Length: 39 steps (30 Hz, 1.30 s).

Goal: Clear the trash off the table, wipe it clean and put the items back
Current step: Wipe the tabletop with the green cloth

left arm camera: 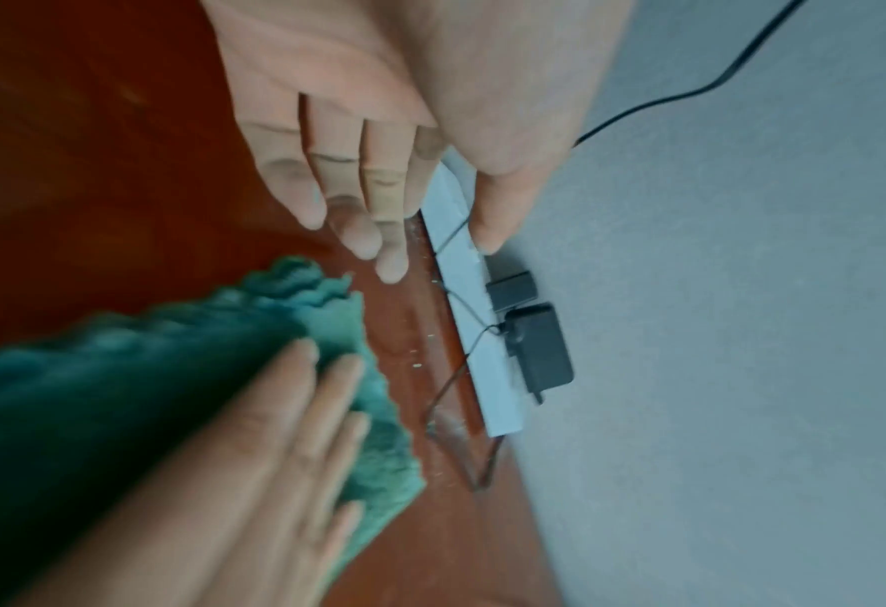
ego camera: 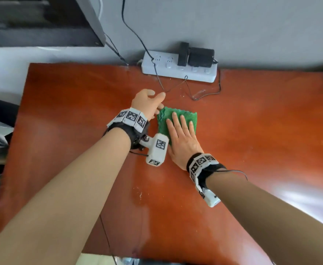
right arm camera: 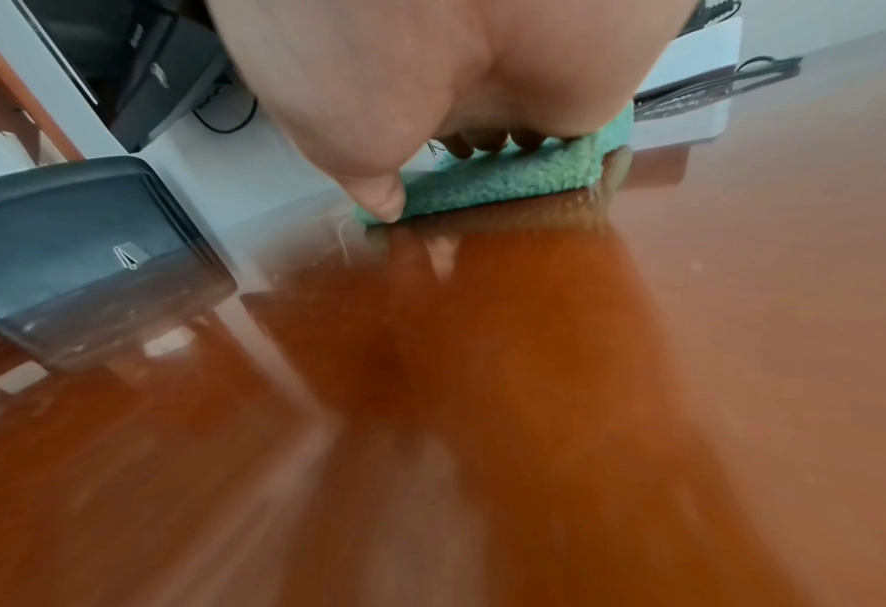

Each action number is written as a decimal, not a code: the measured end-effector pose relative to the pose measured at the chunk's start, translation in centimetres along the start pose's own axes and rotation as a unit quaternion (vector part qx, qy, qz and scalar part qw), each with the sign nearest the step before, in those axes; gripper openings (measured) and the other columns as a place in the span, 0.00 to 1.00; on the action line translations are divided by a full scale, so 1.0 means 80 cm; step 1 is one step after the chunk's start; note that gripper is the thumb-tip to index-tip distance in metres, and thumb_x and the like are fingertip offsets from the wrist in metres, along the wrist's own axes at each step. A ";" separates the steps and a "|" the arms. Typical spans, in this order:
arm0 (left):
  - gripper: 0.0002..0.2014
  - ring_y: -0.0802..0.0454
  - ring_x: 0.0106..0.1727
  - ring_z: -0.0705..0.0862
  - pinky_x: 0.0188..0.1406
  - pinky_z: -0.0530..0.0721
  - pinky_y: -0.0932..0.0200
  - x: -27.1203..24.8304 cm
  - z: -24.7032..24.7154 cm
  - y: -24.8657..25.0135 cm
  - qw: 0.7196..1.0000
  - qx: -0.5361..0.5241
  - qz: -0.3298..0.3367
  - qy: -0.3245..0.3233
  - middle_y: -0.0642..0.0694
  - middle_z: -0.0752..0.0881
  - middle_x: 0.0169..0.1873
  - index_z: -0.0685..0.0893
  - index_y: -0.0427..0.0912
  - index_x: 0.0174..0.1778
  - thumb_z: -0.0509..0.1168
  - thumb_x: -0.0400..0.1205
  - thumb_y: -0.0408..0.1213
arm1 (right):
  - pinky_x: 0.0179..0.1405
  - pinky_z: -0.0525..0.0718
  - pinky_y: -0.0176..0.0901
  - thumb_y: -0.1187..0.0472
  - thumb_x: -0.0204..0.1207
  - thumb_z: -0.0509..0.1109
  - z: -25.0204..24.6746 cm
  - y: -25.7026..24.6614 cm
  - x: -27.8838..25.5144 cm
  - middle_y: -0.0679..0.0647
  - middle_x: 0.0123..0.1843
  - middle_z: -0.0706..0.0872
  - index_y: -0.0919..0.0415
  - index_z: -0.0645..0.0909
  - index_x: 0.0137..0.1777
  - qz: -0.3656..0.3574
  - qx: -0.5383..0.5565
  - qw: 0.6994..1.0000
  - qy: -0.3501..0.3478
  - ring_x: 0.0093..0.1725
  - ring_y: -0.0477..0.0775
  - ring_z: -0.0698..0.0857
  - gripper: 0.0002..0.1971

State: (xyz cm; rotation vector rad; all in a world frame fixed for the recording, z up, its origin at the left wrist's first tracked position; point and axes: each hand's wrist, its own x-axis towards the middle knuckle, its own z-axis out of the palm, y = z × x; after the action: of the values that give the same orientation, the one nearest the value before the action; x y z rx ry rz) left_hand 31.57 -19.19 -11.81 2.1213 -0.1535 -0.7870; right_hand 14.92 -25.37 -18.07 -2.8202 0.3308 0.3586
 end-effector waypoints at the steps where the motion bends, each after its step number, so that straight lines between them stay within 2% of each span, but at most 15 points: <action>1: 0.23 0.56 0.30 0.85 0.28 0.84 0.64 0.009 0.004 0.013 0.999 -0.034 -0.013 -0.010 0.47 0.92 0.40 0.77 0.43 0.71 0.67 0.84 0.51 | 0.84 0.44 0.65 0.53 0.85 0.59 0.000 0.001 0.008 0.64 0.88 0.43 0.65 0.45 0.87 0.001 -0.005 1.000 -0.002 0.87 0.68 0.44 0.38; 2: 0.22 0.57 0.30 0.84 0.25 0.82 0.65 0.017 0.006 0.025 0.998 -0.054 -0.015 -0.016 0.47 0.92 0.41 0.78 0.43 0.69 0.67 0.84 0.51 | 0.84 0.42 0.64 0.56 0.85 0.58 0.002 0.000 0.016 0.63 0.88 0.42 0.66 0.43 0.87 0.000 -0.009 1.000 -0.004 0.87 0.68 0.43 0.37; 5: 0.13 0.59 0.29 0.82 0.25 0.80 0.65 0.038 0.004 0.047 0.998 -0.067 0.003 -0.009 0.49 0.92 0.39 0.86 0.43 0.58 0.64 0.85 0.46 | 0.83 0.39 0.62 0.62 0.85 0.57 0.000 -0.006 0.038 0.63 0.88 0.40 0.64 0.41 0.87 -0.028 -0.022 0.999 -0.009 0.87 0.68 0.41 0.37; 8: 0.13 0.60 0.24 0.78 0.22 0.76 0.66 0.049 -0.001 0.058 0.997 -0.056 0.056 -0.003 0.50 0.91 0.34 0.90 0.42 0.50 0.59 0.87 0.39 | 0.83 0.36 0.60 0.59 0.87 0.53 -0.010 -0.012 0.065 0.62 0.88 0.37 0.61 0.38 0.88 -0.066 -0.031 0.997 -0.023 0.86 0.66 0.38 0.35; 10: 0.14 0.59 0.22 0.75 0.20 0.72 0.64 0.053 -0.006 0.062 0.993 -0.078 0.087 -0.002 0.50 0.90 0.30 0.89 0.43 0.46 0.58 0.88 0.37 | 0.85 0.36 0.59 0.56 0.88 0.54 -0.019 -0.014 0.088 0.61 0.88 0.38 0.63 0.39 0.87 -0.083 -0.015 0.996 -0.024 0.86 0.66 0.38 0.35; 13: 0.15 0.57 0.23 0.73 0.20 0.69 0.64 0.061 -0.013 0.066 0.987 -0.118 0.109 -0.009 0.51 0.89 0.28 0.89 0.44 0.45 0.57 0.90 0.38 | 0.86 0.42 0.62 0.52 0.86 0.58 -0.032 -0.019 0.127 0.63 0.88 0.48 0.64 0.49 0.87 -0.110 0.031 0.993 -0.010 0.87 0.69 0.43 0.35; 16: 0.16 0.56 0.24 0.73 0.22 0.70 0.64 0.068 -0.012 0.069 0.984 -0.132 0.121 -0.017 0.50 0.88 0.28 0.88 0.43 0.43 0.57 0.90 0.37 | 0.84 0.45 0.63 0.49 0.85 0.59 -0.045 -0.021 0.162 0.66 0.85 0.60 0.67 0.60 0.84 -0.107 0.050 0.993 -0.009 0.85 0.73 0.52 0.33; 18: 0.15 0.57 0.24 0.72 0.22 0.70 0.65 0.070 -0.010 0.067 0.984 -0.131 0.123 -0.019 0.50 0.88 0.28 0.88 0.41 0.45 0.57 0.90 0.37 | 0.84 0.48 0.66 0.48 0.84 0.56 -0.055 -0.018 0.176 0.69 0.84 0.62 0.70 0.61 0.83 -0.100 0.057 0.993 -0.002 0.84 0.75 0.55 0.33; 21: 0.15 0.58 0.23 0.74 0.22 0.72 0.66 0.072 -0.005 0.061 0.985 -0.123 0.122 -0.025 0.50 0.88 0.29 0.89 0.41 0.46 0.57 0.90 0.37 | 0.86 0.42 0.59 0.51 0.85 0.56 -0.054 -0.006 0.186 0.64 0.88 0.52 0.65 0.52 0.87 -0.078 0.024 0.996 -0.028 0.87 0.69 0.45 0.34; 24: 0.15 0.60 0.22 0.74 0.22 0.71 0.66 0.072 0.001 0.054 0.984 -0.132 0.113 -0.020 0.49 0.87 0.28 0.89 0.38 0.48 0.57 0.90 0.36 | 0.86 0.44 0.56 0.54 0.82 0.60 -0.049 0.013 0.169 0.63 0.88 0.53 0.62 0.54 0.87 -0.056 0.038 0.998 0.013 0.87 0.66 0.49 0.35; 26: 0.15 0.59 0.23 0.74 0.21 0.70 0.66 0.069 0.006 0.051 0.984 -0.135 0.113 -0.022 0.48 0.86 0.29 0.89 0.37 0.49 0.57 0.90 0.36 | 0.86 0.46 0.55 0.55 0.81 0.59 -0.048 0.031 0.148 0.61 0.88 0.53 0.60 0.54 0.87 -0.021 0.043 0.998 0.035 0.87 0.65 0.52 0.35; 29: 0.15 0.59 0.25 0.74 0.22 0.70 0.66 0.064 0.013 0.049 0.986 -0.125 0.108 -0.022 0.49 0.88 0.30 0.88 0.42 0.46 0.57 0.90 0.38 | 0.86 0.47 0.55 0.55 0.81 0.58 -0.046 0.063 0.112 0.61 0.88 0.53 0.60 0.56 0.87 0.036 0.042 0.997 0.061 0.87 0.64 0.51 0.34; 39: 0.15 0.60 0.27 0.76 0.24 0.74 0.66 0.051 0.031 0.048 0.988 -0.123 0.098 -0.005 0.51 0.89 0.31 0.89 0.44 0.48 0.57 0.90 0.41 | 0.86 0.47 0.56 0.56 0.83 0.56 -0.058 0.176 0.028 0.62 0.88 0.48 0.60 0.49 0.88 0.207 0.042 0.975 0.066 0.87 0.64 0.48 0.35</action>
State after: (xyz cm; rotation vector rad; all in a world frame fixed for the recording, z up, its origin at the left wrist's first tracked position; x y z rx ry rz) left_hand 33.98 -24.84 -11.95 1.8383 -0.2523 -0.6635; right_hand 14.41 -40.39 -17.78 -2.6815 0.9447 0.2333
